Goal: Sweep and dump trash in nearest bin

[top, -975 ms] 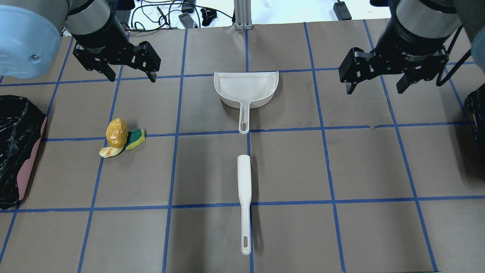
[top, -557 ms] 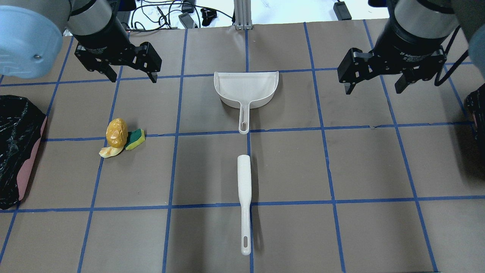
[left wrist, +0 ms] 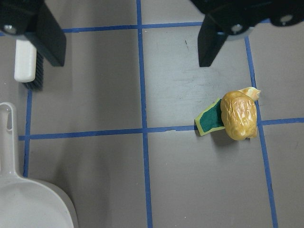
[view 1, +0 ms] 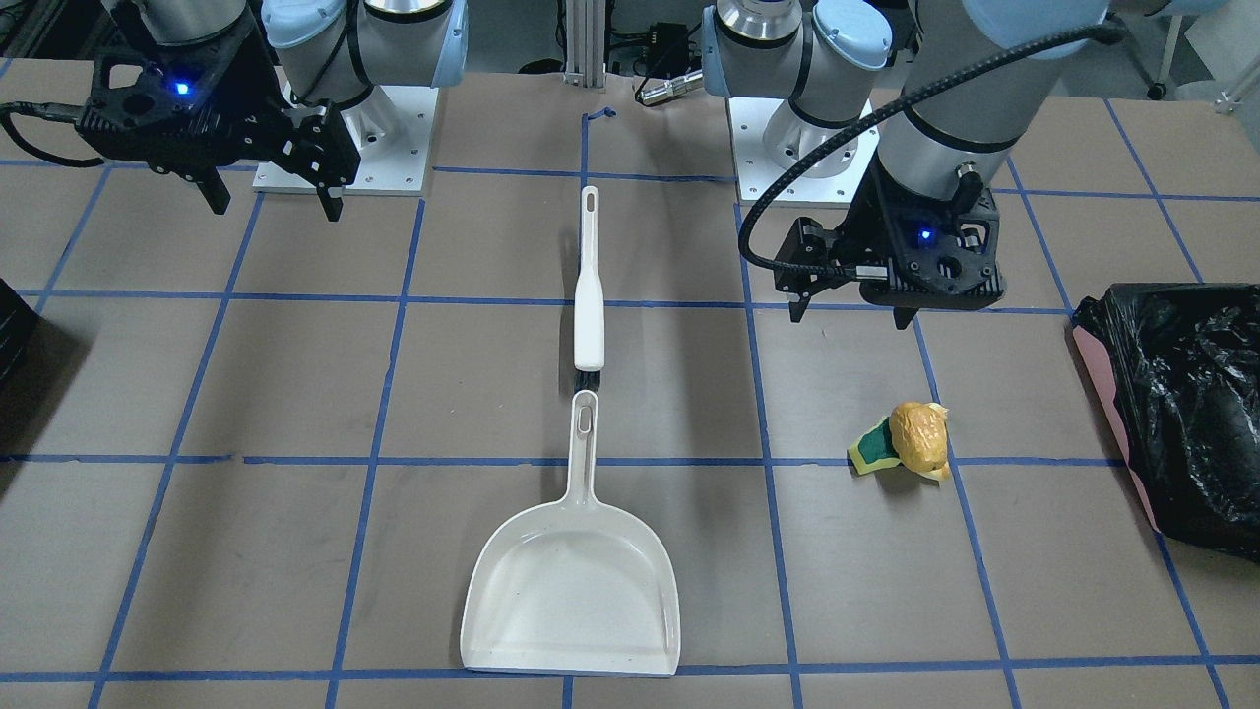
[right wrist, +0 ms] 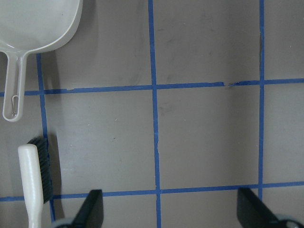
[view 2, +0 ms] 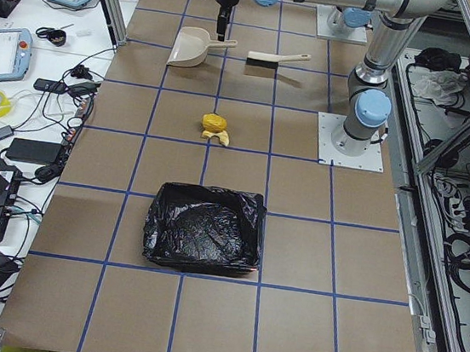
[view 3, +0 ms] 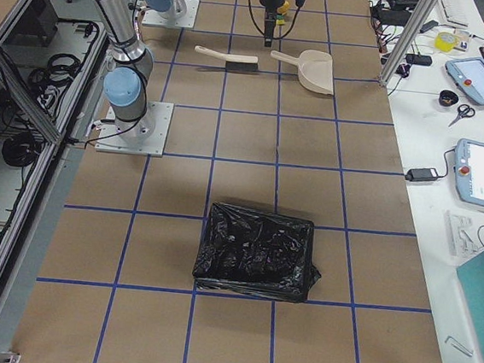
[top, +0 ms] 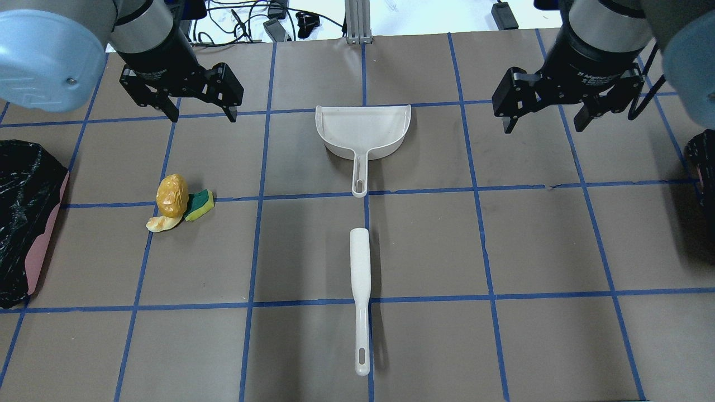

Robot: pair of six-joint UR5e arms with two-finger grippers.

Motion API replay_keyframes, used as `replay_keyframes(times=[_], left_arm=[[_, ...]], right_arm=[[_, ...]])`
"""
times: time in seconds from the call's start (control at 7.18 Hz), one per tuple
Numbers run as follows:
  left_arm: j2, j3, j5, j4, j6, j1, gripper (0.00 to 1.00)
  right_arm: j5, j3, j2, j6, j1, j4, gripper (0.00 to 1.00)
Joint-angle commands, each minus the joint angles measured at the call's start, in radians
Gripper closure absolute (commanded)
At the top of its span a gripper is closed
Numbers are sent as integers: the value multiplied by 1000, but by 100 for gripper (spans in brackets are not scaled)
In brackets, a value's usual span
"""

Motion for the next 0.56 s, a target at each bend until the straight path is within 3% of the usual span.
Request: replay_keyframes(times=[0.0, 0.14, 0.42], left_arm=[[-96, 11, -76, 94, 14, -4, 0], [-162, 29, -85, 167, 25, -11, 0], [-305, 153, -140, 194, 31, -25, 0]], right_arm=[[3, 1, 3, -2, 1, -2, 0], [6, 1, 3, -3, 1, 0, 0], [5, 1, -6, -14, 1, -3, 0]])
